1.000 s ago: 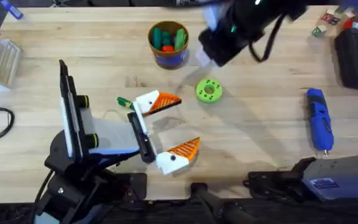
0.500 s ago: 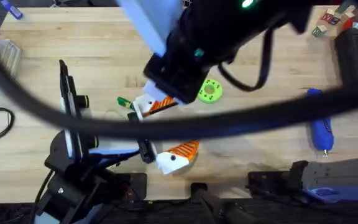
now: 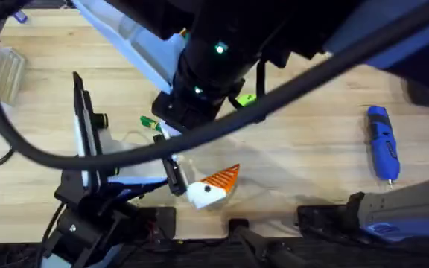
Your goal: Pick up the gripper from the table and insert it into the empty holder that is missing its gripper. Then pick up a screw, insert it into the mounting hole, and use the screwdriver to tighten it. Finally, clean up the table by picking up the vegetable and placing it into the bucket.
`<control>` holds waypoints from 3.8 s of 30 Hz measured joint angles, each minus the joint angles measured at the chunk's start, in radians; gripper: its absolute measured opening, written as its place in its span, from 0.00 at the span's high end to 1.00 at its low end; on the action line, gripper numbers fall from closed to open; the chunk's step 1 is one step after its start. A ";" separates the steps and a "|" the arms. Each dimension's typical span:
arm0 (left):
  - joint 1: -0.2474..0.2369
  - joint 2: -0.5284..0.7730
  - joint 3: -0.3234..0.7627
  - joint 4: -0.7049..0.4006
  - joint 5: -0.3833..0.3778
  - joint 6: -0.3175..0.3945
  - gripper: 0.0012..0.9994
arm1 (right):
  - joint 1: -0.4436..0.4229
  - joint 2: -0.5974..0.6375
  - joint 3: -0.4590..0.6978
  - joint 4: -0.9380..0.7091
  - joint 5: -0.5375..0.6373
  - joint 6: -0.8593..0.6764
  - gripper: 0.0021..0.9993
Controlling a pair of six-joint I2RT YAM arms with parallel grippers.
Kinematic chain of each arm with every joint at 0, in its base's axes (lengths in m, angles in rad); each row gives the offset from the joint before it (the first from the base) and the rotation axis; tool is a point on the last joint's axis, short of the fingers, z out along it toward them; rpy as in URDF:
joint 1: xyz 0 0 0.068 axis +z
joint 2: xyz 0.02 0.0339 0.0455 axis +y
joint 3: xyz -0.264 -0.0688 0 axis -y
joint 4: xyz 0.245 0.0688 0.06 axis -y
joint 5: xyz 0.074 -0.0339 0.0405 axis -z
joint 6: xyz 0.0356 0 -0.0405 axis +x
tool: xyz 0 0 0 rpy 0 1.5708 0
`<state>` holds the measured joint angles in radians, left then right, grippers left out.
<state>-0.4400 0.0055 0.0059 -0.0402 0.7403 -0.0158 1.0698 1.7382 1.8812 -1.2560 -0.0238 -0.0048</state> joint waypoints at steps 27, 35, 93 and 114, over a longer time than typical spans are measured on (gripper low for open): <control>0.000 0.000 0.000 0.007 0.000 0.000 0.02 | 0.000 0.000 0.000 0.024 0.028 -0.002 1.00; 0.000 0.000 0.000 -0.001 0.000 -0.002 0.02 | 0.000 0.019 0.000 0.020 0.022 -0.002 1.00; 0.000 0.001 0.000 0.014 0.000 -0.006 0.01 | -0.561 -0.624 -0.716 0.262 -0.374 0.053 0.04; 0.000 0.001 0.000 0.018 -0.034 0.001 0.99 | -0.577 -0.848 -0.827 0.296 -0.479 -0.145 0.04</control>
<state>-0.4400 0.0063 0.0055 -0.0218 0.7063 -0.0151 0.4931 0.8898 1.0546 -0.9603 -0.5026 -0.1495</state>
